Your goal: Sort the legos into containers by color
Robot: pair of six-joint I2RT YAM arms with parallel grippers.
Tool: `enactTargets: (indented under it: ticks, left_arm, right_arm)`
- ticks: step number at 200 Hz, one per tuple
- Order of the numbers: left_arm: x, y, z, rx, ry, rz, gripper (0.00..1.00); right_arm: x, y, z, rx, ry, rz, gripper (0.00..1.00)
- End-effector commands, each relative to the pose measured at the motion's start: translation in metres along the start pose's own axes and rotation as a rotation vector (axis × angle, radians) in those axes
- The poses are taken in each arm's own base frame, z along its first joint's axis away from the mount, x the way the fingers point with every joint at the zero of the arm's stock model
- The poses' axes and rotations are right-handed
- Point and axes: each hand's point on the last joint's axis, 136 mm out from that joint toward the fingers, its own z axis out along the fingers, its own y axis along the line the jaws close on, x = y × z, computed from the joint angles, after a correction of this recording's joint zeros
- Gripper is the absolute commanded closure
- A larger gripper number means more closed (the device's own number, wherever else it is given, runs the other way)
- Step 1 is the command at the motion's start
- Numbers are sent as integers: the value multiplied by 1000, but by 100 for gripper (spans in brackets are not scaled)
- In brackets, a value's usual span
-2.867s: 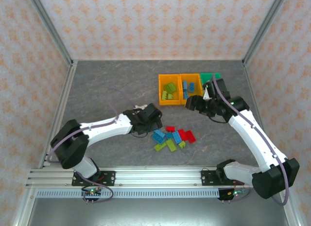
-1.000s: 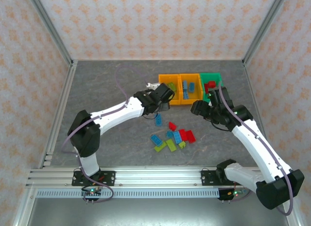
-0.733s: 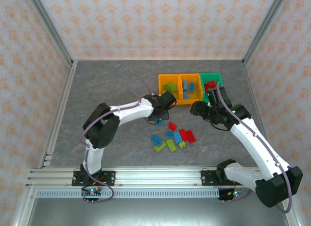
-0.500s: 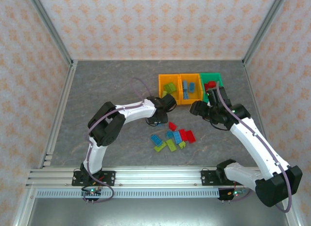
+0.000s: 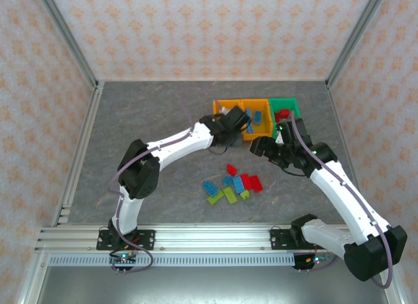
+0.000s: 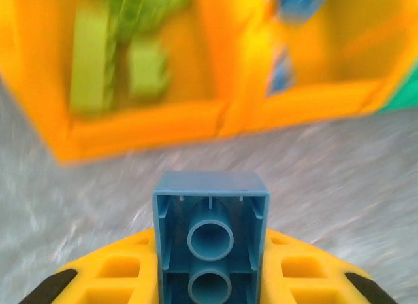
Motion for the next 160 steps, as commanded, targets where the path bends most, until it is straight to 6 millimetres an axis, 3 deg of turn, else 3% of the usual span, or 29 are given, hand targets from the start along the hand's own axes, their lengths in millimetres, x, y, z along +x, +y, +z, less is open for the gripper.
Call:
enactTargets:
  ticks: [1,38,54,82,122,160]
  left_arm:
    - [-57,-14,4,-34,-161,114,79]
    - [-115,-48,38,57,-249,90,75]
    - [-127,-61,51,131,-277,73,71]
    - [-140,-79,52,225,-329,81,63]
    - [-140,-84,36,259,-310,72,51]
    - [-136,-77,-6,272,-297,63,50]
  right_arm:
    - [-12,0,-13,-6,-98,23,25]
    - [-11,-3,-17,-1,-113,34,25]
    - [-9,-8,-19,15,-118,33,24]
    - [-6,-16,-20,41,-122,28,24]
    - [-6,-18,-16,46,-125,33,24]
    - [-5,-26,-8,78,-123,36,24]
